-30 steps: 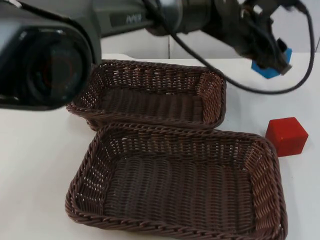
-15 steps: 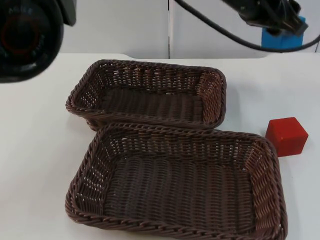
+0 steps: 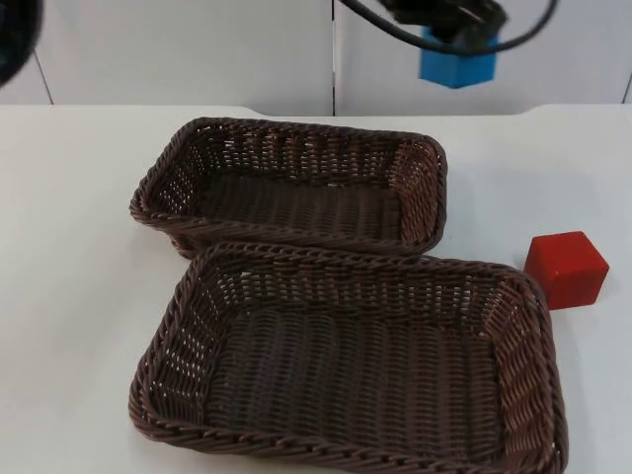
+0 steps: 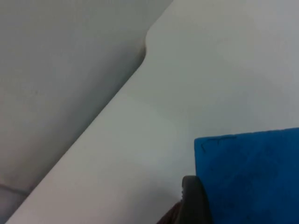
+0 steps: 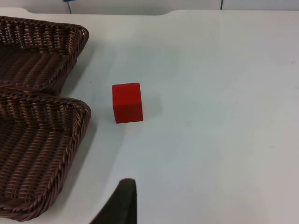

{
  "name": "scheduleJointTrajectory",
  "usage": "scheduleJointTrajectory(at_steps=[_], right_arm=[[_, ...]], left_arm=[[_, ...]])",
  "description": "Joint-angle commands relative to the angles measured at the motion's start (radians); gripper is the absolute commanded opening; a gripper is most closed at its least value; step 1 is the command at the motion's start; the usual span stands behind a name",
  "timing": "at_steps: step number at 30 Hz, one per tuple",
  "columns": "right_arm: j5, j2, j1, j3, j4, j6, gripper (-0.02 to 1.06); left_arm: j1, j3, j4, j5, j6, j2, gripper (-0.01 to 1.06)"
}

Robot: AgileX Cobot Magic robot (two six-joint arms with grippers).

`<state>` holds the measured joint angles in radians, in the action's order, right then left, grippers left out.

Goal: Pick up one cube with the left hand and place it into the upper basket. Pick up one cube with the right hand and place it into the lower basket.

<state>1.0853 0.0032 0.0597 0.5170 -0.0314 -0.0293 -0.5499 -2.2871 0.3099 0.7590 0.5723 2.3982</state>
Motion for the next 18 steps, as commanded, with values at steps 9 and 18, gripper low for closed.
scheduleJointTrajectory(at_steps=[9, 18], right_arm=[[-0.007, -0.003, -0.005, -0.003, -0.003, -0.001, 1.05], [-0.007, -0.003, -0.005, -0.003, -0.003, -0.001, 1.05]], left_arm=[[0.066, 0.075, -0.005, 0.092, -0.013, -0.052, 0.00], [0.100, 0.336, 0.007, -0.074, -0.013, -0.140, 0.00]])
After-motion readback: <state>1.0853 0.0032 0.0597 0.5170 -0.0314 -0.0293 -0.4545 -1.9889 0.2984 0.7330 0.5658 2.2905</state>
